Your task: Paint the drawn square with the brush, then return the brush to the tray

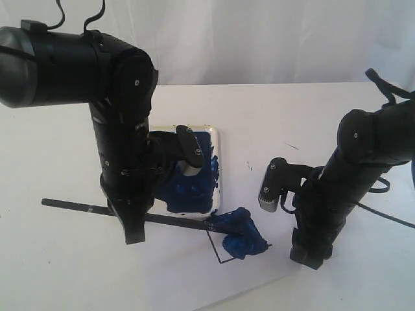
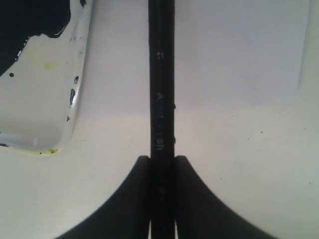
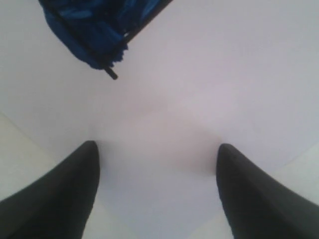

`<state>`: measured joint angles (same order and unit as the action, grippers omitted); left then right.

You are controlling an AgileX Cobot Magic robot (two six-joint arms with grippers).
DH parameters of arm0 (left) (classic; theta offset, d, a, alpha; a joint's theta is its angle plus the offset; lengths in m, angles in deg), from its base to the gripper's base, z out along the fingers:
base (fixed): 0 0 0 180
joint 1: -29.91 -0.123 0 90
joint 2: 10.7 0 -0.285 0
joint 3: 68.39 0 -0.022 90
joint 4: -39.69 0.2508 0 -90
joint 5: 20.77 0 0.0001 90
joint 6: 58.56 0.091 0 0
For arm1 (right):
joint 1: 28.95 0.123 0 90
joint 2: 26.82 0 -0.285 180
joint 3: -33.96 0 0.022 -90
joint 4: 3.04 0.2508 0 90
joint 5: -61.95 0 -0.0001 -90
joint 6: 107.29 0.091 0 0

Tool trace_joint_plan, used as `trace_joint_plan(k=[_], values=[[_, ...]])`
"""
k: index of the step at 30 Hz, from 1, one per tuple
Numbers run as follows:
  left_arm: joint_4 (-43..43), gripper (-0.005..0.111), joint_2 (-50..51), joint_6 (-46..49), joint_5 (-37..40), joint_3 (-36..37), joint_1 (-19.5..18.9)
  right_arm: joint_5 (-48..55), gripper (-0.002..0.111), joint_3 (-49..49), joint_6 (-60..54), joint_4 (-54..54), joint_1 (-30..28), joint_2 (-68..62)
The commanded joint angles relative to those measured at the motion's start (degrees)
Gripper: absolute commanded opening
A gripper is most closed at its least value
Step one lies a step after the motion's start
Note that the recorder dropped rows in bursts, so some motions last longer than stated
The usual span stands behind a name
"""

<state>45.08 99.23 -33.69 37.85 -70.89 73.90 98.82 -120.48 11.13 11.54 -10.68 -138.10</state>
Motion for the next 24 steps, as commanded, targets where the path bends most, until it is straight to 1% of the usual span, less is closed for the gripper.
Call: trace_joint_plan(k=[1,5,8,10,15,18,22,24], values=[[-1.0,0.000,-0.1,-0.6,-0.3,0.3,0.1,0.2,0.063,0.4,0.2,0.1,0.0,-1.4],[-1.0,0.000,-0.1,-1.1,0.6,0.3,0.1,0.2,0.063,0.4,0.2,0.1,0.0,-1.4],[0.7,0.000,-0.1,-1.1,5.7,0.3,0.1,0.2,0.063,0.4,0.2,0.1,0.0,-1.4],[2.2,0.000,-0.1,-1.1,6.9,0.3,0.1,0.2,0.063,0.4,0.2,0.1,0.0,-1.4],[2.8,0.000,-0.1,-1.1,7.6,0.3,0.1,0.2,0.063,0.4,0.2,0.1,0.0,-1.4],[3.2,0.000,-0.1,-1.1,6.3,0.3,0.1,0.2,0.063,0.4,0.2,0.1,0.0,-1.4],[3.0,0.000,-0.1,-6.5,-0.8,0.3,0.1,0.2,0.063,0.4,0.2,0.1,0.0,-1.4],[3.0,0.000,-0.1,-6.7,-1.0,0.3,0.1,0.2,0.063,0.4,0.2,0.1,0.0,-1.4]])
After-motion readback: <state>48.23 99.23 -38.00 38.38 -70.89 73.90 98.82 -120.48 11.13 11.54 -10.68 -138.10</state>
